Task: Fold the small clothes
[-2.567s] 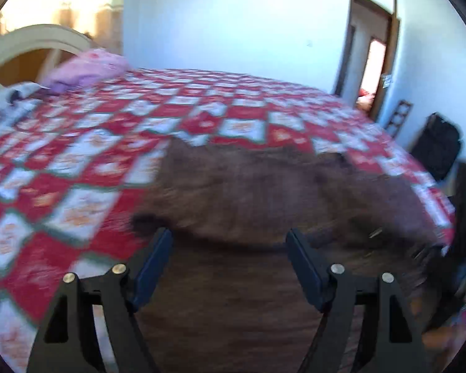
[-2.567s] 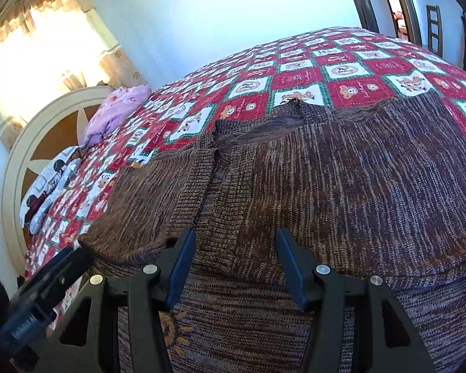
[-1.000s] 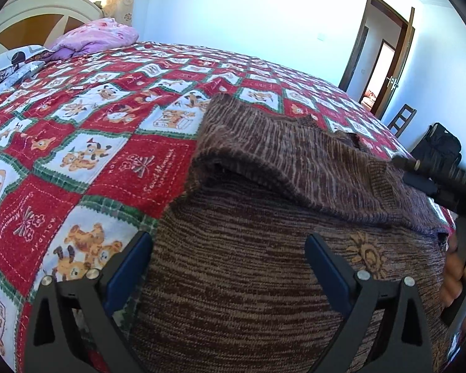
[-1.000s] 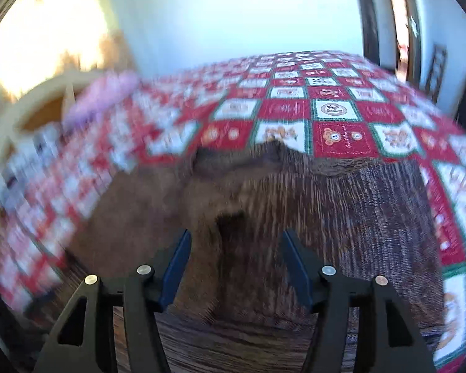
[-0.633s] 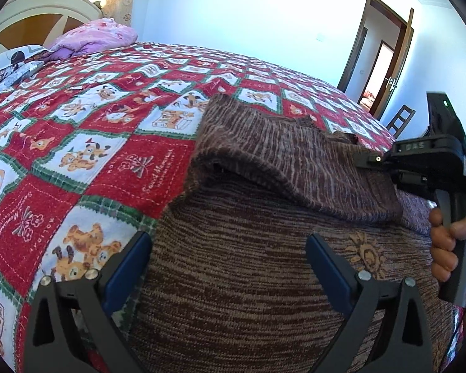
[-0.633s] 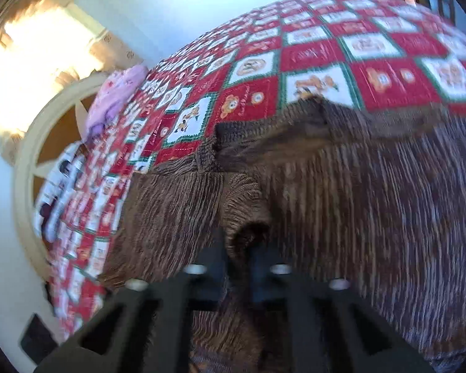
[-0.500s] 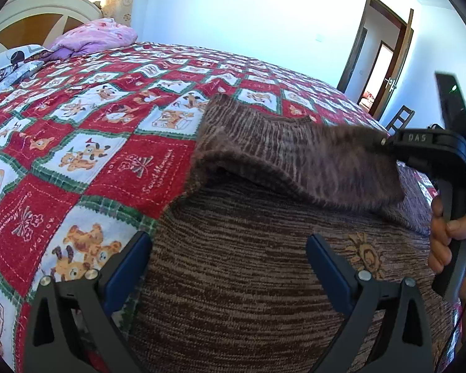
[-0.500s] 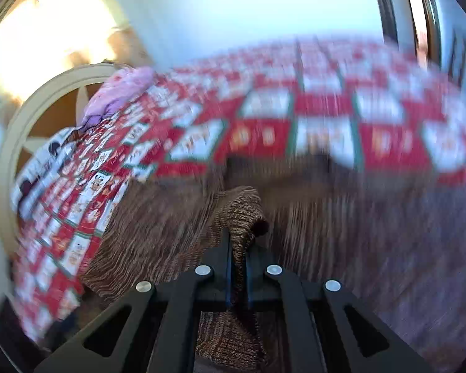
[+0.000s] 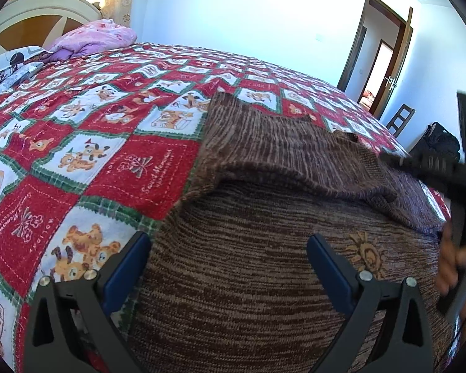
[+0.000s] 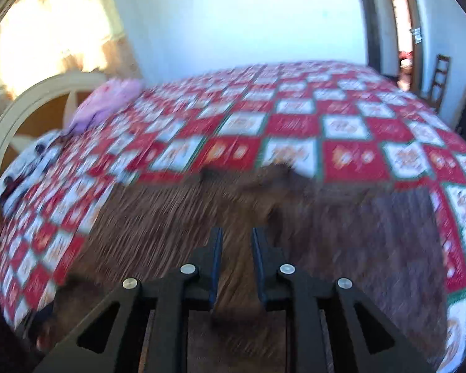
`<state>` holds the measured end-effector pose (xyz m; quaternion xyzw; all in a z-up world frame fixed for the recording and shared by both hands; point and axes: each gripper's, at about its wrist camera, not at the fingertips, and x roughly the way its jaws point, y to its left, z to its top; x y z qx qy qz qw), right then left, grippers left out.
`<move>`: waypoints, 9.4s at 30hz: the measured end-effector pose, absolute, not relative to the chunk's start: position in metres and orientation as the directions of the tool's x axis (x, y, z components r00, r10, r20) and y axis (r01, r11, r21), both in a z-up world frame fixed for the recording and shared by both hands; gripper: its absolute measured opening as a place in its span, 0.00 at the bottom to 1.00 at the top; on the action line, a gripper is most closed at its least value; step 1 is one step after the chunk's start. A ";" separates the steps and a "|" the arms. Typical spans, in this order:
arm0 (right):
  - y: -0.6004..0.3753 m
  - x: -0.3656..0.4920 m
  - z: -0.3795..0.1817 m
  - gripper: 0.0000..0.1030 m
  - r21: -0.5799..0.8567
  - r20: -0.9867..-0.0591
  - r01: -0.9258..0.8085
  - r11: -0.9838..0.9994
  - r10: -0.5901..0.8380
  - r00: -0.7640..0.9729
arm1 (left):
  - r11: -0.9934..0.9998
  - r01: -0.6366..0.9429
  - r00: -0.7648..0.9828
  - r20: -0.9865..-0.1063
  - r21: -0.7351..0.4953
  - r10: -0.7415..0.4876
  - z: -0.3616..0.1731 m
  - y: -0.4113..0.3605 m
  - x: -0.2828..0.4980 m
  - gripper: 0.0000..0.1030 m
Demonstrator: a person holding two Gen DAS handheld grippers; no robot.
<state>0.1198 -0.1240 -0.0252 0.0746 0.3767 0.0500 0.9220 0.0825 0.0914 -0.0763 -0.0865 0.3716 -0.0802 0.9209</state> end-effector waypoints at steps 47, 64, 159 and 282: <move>-0.100 0.091 -0.058 0.31 0.088 -0.784 -0.135 0.987 0.152 0.602 | 0.967 0.093 0.707 -0.668 -0.237 -0.232 -0.078 0.094 0.083 1.00; -0.091 -0.078 -0.013 0.38 0.124 -0.680 -0.214 0.969 0.240 0.693 | 0.938 0.310 0.552 -0.774 -0.155 -0.311 -0.058 0.167 -0.057 0.92; -0.266 -0.192 0.011 0.41 0.383 -0.640 0.162 0.909 0.135 0.757 | 0.789 0.369 0.407 -0.678 -0.491 -0.612 -0.067 0.132 0.080 0.06; -0.269 0.164 -0.040 0.35 -0.116 -0.715 0.250 0.961 -0.256 0.651 | 0.983 0.118 0.638 -0.748 -0.138 -0.182 -0.061 0.072 0.269 0.29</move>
